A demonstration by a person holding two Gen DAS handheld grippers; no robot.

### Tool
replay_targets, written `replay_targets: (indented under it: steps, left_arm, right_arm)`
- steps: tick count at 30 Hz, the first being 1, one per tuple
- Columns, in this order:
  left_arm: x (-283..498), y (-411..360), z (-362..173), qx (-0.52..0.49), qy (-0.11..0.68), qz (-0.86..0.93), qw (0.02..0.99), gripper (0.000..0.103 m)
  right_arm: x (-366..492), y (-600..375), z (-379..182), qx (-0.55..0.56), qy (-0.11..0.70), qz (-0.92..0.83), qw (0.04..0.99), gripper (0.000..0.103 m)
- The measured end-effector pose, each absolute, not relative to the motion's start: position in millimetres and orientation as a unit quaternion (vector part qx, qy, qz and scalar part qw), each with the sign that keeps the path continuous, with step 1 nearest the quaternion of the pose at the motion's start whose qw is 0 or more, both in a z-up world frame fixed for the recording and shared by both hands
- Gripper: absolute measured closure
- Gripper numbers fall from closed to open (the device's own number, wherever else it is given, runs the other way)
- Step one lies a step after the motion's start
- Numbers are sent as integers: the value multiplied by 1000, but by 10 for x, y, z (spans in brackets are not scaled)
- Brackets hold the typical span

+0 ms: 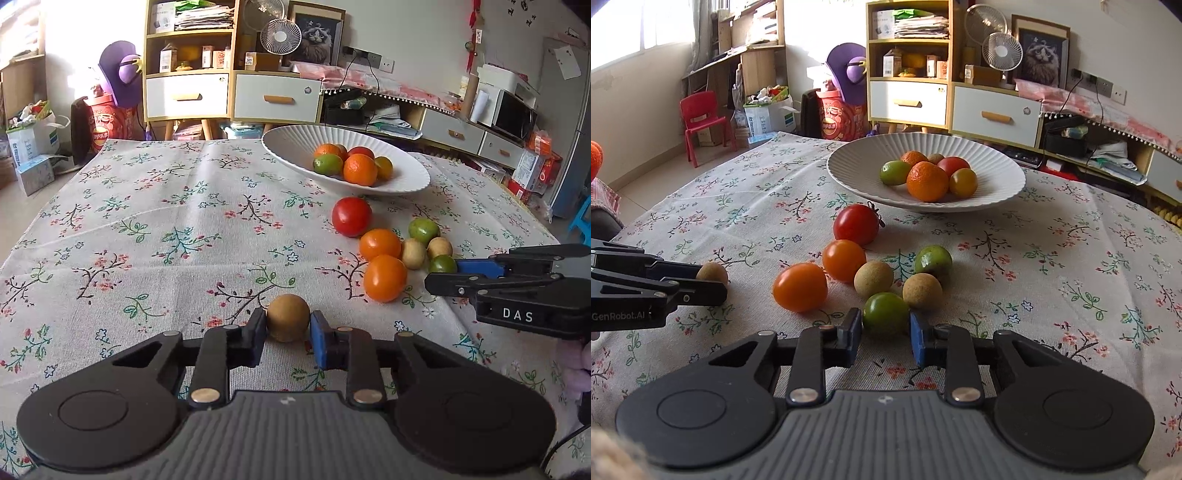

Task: Organize fruits
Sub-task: 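Close the left gripper on a brown kiwi while the right grasps a green tomato, then carry the kiwi in the left gripper to the bowl while the right carries the green tomato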

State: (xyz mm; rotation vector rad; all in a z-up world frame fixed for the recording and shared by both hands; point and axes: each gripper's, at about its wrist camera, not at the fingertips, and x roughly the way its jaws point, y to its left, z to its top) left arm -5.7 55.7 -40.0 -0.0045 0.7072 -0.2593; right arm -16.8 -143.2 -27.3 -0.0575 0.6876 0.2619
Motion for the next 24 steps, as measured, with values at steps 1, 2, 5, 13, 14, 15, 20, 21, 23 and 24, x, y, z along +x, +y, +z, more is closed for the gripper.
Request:
replay_targets:
  steps: [1, 2, 5, 13, 14, 15, 20, 21, 23, 24]
  left_arm:
    - [-49, 548, -393, -1, 346, -127, 930, 87]
    - [-46, 538, -385, 0, 346, -128, 930, 88]
    - [-40, 514, -344, 0, 345, -132, 929, 88]
    - [51, 479, -182, -15, 335, -140, 932, 88]
    - [61, 469, -165, -16, 330, -140, 933, 88]
    - [73, 454, -147, -17, 327, -140, 935, 88]
    - [208, 308, -56, -2, 306, -151, 940, 88]
    - [250, 280, -36, 2, 303, -152, 941, 88]
    - [342, 246, -2, 3, 299, -155, 942, 88]
    - [393, 235, 19, 1, 297, -156, 942, 88]
  right_arm:
    - [-168, -1432, -271, -26, 337, 128, 933, 79]
    - [-167, -1433, -268, -25, 337, 129, 932, 79]
    - [-150, -1439, -254, -22, 338, 131, 932, 79]
    - [-138, -1449, -95, -2, 326, 137, 935, 79]
    - [-128, -1453, -68, 1, 322, 138, 937, 79]
    - [-120, -1455, -49, 2, 319, 137, 938, 79]
    - [-24, -1499, 28, 2, 306, 122, 944, 79]
    - [0, -1519, 41, 2, 303, 119, 945, 79]
    - [85, -1581, 83, 0, 295, 109, 949, 79]
    - [117, -1604, 97, 0, 294, 106, 950, 79]
